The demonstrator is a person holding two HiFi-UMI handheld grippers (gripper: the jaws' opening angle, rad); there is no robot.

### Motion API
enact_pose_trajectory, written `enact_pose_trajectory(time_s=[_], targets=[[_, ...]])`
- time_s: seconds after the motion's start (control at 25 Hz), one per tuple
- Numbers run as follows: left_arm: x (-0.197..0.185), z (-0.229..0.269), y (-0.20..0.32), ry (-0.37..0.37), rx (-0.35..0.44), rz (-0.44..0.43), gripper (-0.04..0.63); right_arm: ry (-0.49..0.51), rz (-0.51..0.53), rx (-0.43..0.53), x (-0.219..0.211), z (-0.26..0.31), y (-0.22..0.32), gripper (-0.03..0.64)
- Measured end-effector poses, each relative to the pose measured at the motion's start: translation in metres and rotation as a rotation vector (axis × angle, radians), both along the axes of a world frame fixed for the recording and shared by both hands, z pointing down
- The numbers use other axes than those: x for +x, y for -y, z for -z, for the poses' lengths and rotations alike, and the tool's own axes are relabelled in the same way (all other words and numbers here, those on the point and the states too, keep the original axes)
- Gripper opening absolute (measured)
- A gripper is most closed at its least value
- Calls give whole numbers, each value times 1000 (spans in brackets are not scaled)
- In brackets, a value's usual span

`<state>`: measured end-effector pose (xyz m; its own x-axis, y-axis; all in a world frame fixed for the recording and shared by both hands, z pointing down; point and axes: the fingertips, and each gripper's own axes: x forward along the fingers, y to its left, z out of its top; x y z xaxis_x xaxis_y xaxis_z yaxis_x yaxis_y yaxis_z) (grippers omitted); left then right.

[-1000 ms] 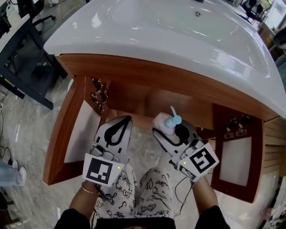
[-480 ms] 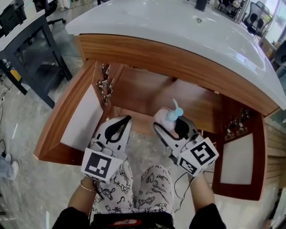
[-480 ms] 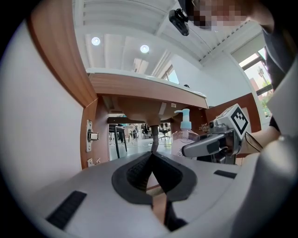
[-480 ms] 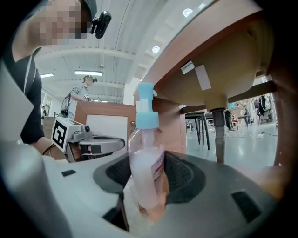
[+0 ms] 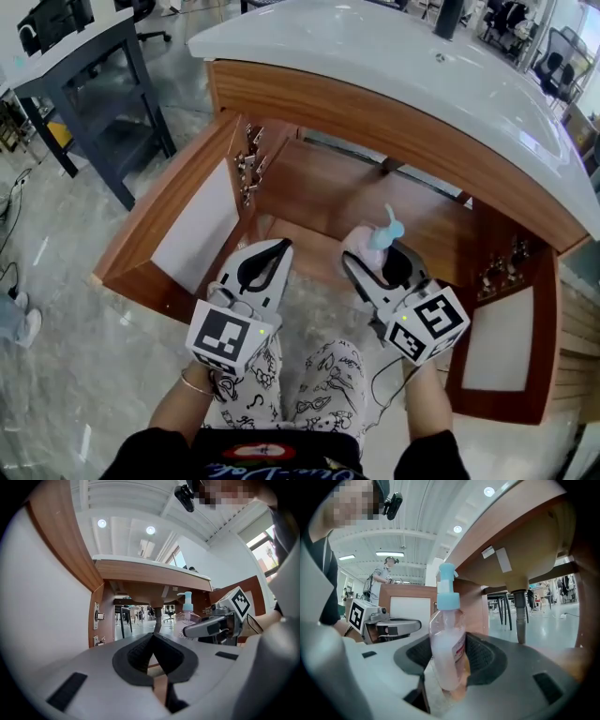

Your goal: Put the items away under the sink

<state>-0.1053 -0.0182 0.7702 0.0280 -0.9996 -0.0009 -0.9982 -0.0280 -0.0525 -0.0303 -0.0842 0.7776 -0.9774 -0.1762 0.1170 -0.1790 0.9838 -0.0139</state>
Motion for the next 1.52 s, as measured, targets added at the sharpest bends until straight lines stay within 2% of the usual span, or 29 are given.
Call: enact_pose_trajectory(time_s=[0.48, 0.84, 1.16, 1.52], targets=[[13, 10, -8, 22, 26, -7, 8, -34, 21, 23, -8, 9, 6, 213], [-4, 15, -14, 22, 36, 34, 8, -35, 33, 16, -27, 12, 13, 213], [-12, 14, -24, 26, 40, 43, 8, -70, 37, 51, -50, 16, 17, 213], [-17, 10, -27, 27, 38, 41, 8, -73, 6, 41, -81, 15, 44, 213]])
